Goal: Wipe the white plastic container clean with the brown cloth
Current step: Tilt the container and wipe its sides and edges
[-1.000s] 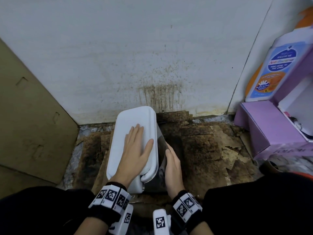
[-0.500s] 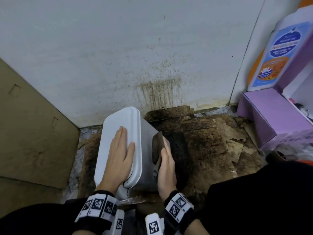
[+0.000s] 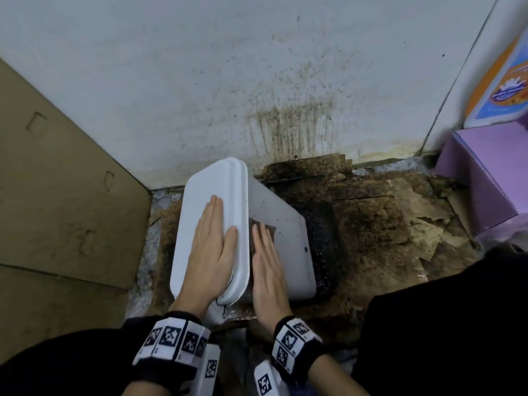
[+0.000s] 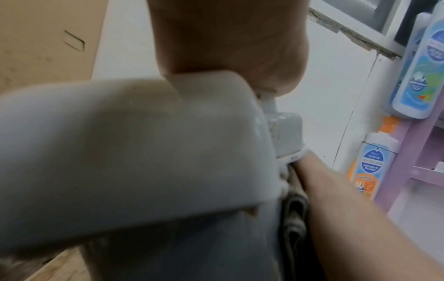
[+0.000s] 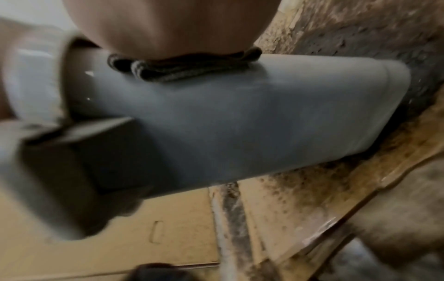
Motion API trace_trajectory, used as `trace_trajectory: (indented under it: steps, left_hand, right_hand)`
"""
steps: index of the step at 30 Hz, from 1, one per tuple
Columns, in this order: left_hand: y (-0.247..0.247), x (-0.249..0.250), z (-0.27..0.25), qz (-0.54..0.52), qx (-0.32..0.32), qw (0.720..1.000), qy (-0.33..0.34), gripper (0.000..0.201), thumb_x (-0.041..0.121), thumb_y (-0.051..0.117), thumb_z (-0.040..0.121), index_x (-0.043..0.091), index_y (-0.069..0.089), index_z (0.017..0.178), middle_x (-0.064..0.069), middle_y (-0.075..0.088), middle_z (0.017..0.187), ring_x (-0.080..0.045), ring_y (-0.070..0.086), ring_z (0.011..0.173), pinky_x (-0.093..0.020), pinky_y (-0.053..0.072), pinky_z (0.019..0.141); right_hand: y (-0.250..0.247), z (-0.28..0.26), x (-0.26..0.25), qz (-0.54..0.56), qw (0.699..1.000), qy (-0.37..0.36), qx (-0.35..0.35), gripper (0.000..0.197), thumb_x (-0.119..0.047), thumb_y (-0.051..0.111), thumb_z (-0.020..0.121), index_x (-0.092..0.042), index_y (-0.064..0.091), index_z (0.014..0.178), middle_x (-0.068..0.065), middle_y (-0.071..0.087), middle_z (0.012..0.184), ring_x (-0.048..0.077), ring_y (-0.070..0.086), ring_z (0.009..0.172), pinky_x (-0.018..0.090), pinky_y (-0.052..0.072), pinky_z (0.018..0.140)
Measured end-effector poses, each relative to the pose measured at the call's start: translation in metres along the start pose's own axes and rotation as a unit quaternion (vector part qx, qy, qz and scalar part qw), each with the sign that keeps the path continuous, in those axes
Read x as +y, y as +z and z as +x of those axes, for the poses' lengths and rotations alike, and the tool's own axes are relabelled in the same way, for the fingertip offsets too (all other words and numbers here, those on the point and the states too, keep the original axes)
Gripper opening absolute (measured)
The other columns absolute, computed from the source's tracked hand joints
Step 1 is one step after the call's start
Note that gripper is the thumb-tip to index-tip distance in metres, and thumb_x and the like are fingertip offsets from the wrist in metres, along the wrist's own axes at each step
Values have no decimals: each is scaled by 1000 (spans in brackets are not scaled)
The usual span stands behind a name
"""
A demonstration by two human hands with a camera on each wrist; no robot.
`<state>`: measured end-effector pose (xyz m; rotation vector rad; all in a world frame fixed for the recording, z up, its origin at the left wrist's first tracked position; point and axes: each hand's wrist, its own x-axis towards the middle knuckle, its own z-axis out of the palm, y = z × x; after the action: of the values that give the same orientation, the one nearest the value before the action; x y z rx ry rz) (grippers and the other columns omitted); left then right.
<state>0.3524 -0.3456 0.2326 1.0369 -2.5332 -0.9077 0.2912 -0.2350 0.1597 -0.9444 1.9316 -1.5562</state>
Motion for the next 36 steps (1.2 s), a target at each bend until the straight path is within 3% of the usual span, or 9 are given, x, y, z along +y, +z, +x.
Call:
trace_trajectory:
  steps: [4,7,10,13,18,22,28,33,36]
  left_hand:
    - [-5,-5,-1,-21,2,1000,-8,69,51,26,103,27,4,164,16,-1,171,6,-3,154,-26,1,127]
    - [-9,-10,-3,-22,3,1000,-8,68,50,28,104,27,5,164,17,0,171,6,-2,154,-26,3,127]
    - [-14,-13,-4,-30,3,999,-16,68,49,29,104,28,6,164,18,2,170,6,0,154,-27,4,127]
    - [-15,-12,-3,-48,2,999,-16,65,48,30,105,29,7,164,20,3,170,7,1,154,-27,4,127]
    - [-9,-7,1,-29,4,1000,-8,68,52,27,104,29,7,164,17,3,170,5,1,154,-26,3,127]
    - [-7,-10,4,-20,7,1000,1,73,60,23,100,29,5,163,15,2,171,3,0,155,-28,3,127]
    - [-2,-12,5,-17,14,1000,11,76,61,24,99,26,6,163,11,2,171,1,1,156,-31,4,128]
    - [-5,-13,2,-32,17,999,13,73,58,28,100,28,7,163,12,5,171,1,3,156,-35,7,129]
    - [-7,-13,0,-44,15,999,9,68,54,30,102,31,8,162,15,6,171,2,5,155,-37,9,129]
  right_hand:
    - [-5,4,32,-50,999,-8,-10,52,-35,18,109,-36,11,161,-20,6,169,2,3,156,33,6,126]
    - [-10,6,71,-57,998,29,-4,52,-40,15,108,-37,10,160,-22,5,168,0,0,155,29,3,126]
    - [-13,10,111,-30,995,92,14,50,-43,14,107,-39,8,157,-18,4,168,2,-3,155,32,1,128]
    - [-17,18,135,21,981,188,44,45,-24,23,111,-35,13,153,-16,5,162,11,0,157,26,-3,125]
    - [-16,23,130,25,974,215,65,60,-37,21,99,-27,18,158,-2,11,169,7,6,154,25,0,126]
    - [-4,18,90,51,978,190,75,59,-35,24,99,-31,20,158,-10,14,169,-2,5,152,36,5,128]
    - [17,1,6,37,996,68,50,59,-45,14,99,-38,20,158,-19,12,168,-6,4,153,21,1,123]
    - [1,-3,36,-25,999,-1,30,55,-36,18,106,-27,21,161,-14,16,169,5,9,156,24,5,126]
    - [-4,-2,77,-29,998,46,44,56,-40,16,105,-31,20,160,-16,15,168,2,7,155,25,6,126]
